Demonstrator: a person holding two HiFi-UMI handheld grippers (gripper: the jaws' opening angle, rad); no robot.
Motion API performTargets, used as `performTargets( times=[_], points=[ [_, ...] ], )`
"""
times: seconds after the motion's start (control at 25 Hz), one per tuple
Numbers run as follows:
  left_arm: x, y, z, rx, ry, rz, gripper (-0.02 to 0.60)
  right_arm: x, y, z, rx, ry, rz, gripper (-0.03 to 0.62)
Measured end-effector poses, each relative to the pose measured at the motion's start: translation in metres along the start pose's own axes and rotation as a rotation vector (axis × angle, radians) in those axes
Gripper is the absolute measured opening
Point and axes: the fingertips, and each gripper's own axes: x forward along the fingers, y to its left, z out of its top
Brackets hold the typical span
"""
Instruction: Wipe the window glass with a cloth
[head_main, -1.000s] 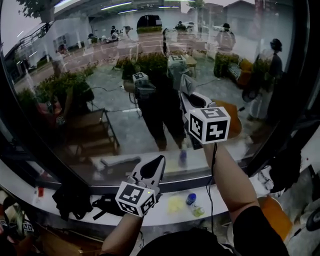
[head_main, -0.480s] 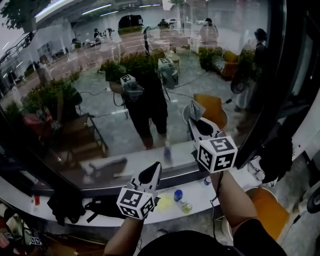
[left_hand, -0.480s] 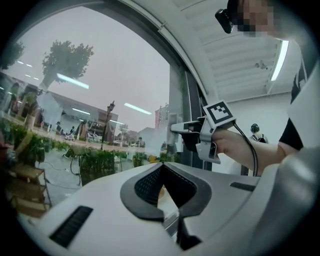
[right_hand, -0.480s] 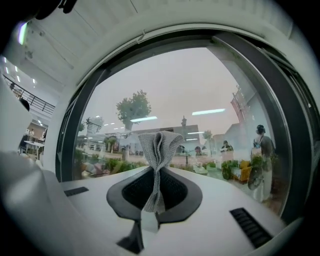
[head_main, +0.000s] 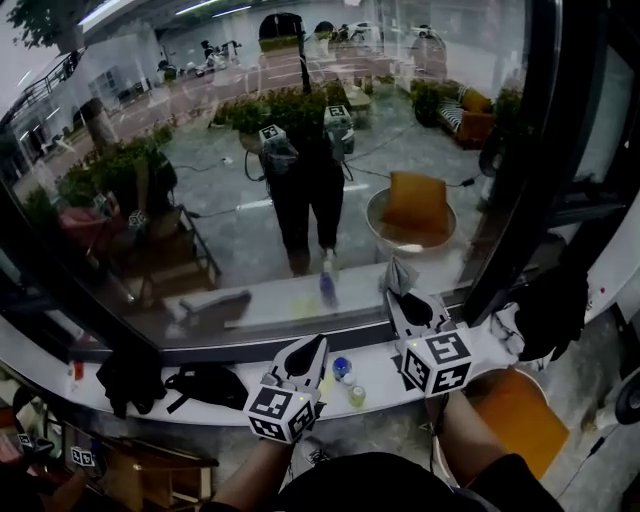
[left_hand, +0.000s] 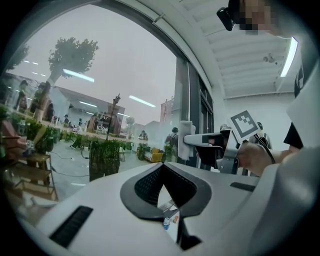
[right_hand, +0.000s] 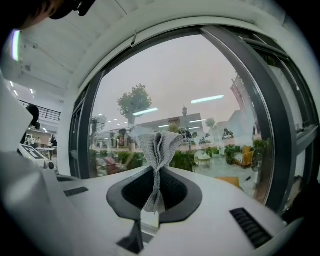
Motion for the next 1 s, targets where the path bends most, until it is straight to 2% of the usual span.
performTargets(
  times=[0.2, 0.56, 1.0],
  points=[
    [-0.015, -0.04, -0.02, -0.004, 0.006, 0.036, 0.008, -0.051, 0.008, -0.038, 0.034, 0.033, 0.04, 0.044],
    [-0.042, -0.097, -0.056, -0.021, 0.03, 0.067, 0.008, -0.124, 0.005, -0.088, 0.044, 0.086, 0.042, 0.044],
    [-0.05, -0.142, -0.07, -0.033, 0.059, 0.055, 0.008, -0.165, 0.007, -0.109, 0.056, 0.118, 0.068, 0.044]
  ],
)
